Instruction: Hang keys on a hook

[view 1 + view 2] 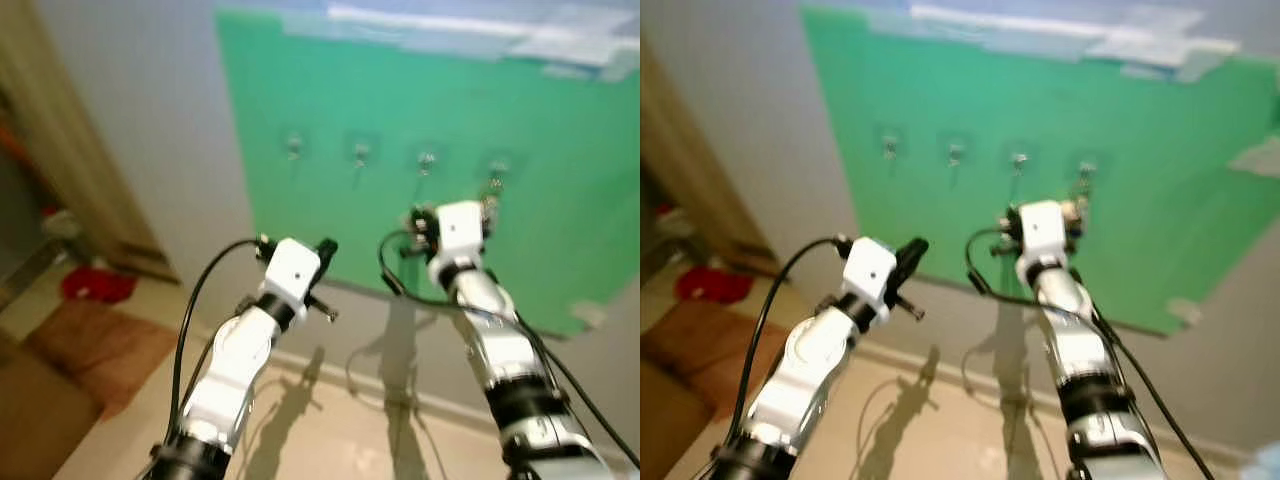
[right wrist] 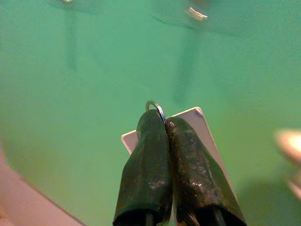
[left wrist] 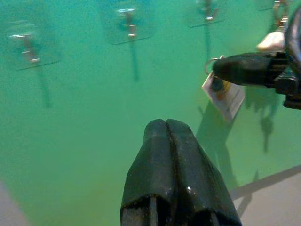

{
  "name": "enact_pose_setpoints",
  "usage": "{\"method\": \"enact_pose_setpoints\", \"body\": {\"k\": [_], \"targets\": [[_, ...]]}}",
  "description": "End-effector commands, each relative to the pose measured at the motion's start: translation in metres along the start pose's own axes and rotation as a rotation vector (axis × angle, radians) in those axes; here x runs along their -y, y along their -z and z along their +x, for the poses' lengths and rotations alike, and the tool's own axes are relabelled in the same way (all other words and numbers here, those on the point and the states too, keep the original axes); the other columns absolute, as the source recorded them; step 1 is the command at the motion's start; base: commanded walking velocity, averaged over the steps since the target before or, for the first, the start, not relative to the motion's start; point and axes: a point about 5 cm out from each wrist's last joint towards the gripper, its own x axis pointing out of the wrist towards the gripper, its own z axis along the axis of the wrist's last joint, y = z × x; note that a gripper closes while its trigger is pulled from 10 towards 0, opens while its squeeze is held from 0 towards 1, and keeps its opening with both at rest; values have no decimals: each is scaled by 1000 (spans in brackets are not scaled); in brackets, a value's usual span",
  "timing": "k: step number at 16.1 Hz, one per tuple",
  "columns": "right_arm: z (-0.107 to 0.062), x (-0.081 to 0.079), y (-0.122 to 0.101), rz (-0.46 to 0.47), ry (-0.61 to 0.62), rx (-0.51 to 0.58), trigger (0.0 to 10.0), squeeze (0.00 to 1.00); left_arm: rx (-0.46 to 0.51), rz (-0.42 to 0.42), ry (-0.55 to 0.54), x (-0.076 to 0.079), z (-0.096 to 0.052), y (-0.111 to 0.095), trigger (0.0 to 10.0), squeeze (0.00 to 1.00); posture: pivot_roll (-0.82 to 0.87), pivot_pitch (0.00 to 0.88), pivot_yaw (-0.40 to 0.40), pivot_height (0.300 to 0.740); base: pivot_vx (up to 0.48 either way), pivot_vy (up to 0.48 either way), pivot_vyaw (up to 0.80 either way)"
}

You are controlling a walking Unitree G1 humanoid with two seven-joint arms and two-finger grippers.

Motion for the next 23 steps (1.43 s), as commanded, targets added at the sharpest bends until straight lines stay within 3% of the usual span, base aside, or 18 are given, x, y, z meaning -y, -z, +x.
{"method": "enact_pose_setpoints", "body": {"k": [1, 4, 5, 9, 13, 23], "targets": [[4, -2, -11, -2, -16, 25, 0, 149, 11, 6, -13, -3, 0, -4, 10000, 0, -48, 0, 33, 740, 0, 0, 0], [11, -5, -27, -55, -22, 43, 0, 98, 15, 6, -18, -2, 0, -5, 10000, 0, -48, 0, 29, 740, 0, 0, 0], [12, -4, -29, -63, -18, 51, 0, 0, 15, 8, -18, -2, 0, -5, 10000, 0, -47, 0, 27, 740, 0, 0, 0], [9, -2, -29, -48, 5, 52, 0, 0, 12, 9, -18, -2, 0, -4, 10000, 0, -46, 0, 27, 740, 0, 0, 0], [-1, -2, -26, -103, -2, 67, 0, 0, 9, 11, -7, -2, 0, -3, 10000, 0, -57, 0, 34, 740, 0, 0, 0], [-7, 28, -38, 2, 165, 117, 0, 0, 9, 10, 19, 1, 3, -3, 10000, 0, -73, 0, 49, 740, 0, 0, 0]]}}
